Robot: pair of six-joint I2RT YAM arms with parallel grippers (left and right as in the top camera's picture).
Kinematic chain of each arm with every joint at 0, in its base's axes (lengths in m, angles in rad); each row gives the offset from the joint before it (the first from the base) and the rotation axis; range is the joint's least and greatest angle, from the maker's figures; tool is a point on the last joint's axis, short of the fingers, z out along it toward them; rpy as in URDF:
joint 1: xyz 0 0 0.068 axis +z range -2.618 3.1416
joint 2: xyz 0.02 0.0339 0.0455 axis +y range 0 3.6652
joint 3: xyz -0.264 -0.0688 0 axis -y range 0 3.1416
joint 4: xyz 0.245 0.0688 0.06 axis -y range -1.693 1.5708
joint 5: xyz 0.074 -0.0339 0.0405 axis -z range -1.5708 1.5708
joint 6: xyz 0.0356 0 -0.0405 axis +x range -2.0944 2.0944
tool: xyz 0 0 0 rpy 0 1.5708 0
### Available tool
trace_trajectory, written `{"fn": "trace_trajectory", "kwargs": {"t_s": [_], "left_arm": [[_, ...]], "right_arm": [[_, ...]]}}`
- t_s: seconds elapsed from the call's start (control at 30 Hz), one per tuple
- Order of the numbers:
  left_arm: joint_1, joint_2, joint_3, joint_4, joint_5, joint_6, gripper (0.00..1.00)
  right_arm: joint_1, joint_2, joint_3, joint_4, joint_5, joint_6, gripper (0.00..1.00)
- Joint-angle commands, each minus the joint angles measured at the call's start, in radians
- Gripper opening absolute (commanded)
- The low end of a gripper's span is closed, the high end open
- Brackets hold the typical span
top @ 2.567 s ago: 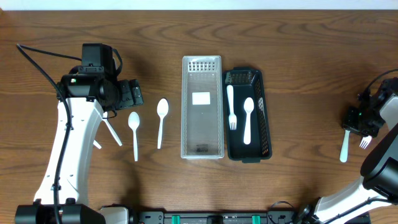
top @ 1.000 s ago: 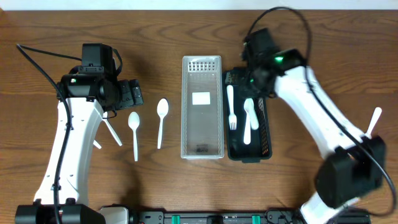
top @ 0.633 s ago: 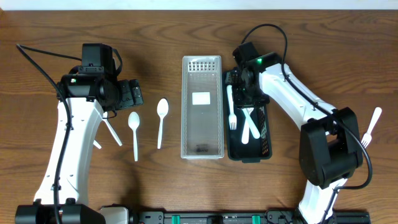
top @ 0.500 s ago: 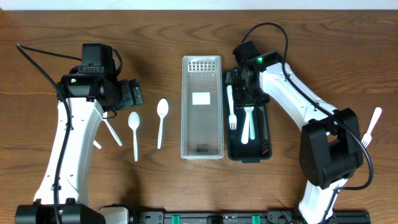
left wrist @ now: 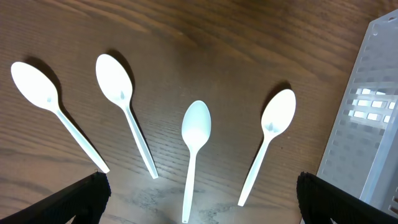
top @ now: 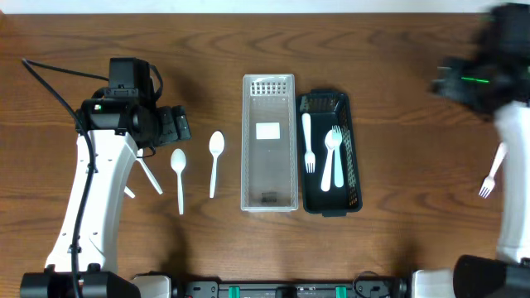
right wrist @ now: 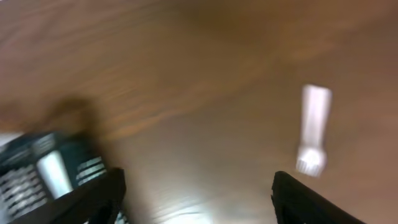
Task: Pack container
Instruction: 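Move the right gripper back and grasp the last white fork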
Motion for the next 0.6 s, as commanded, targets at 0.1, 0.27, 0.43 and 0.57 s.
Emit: {"fn": "trace_trajectory", "kwargs": {"t_s": [0.1,0.27,0.43,0.57], "left_arm": [[0.004,0.002,0.016,-0.002,-0.008,0.018,0.98],[0.004,0.002,0.016,-0.002,-0.008,0.018,0.98],[0.004,0.002,0.016,-0.002,-0.008,0.018,0.98],[0.004,0.002,0.016,-0.002,-0.008,0.018,0.98]], "right_arm": [[-0.298,0.072,-0.109,0.026,-0.030,-0.120,0.85],[-0.437,0.157,-0.246,0.104,-0.073,-0.143,0.98],[-0.523,0.271,-0.317,0.151,-0.144,-0.190,0.99],[-0.550,0.350,-0.329,0.168,-0.144,-0.190,0.99]]}}
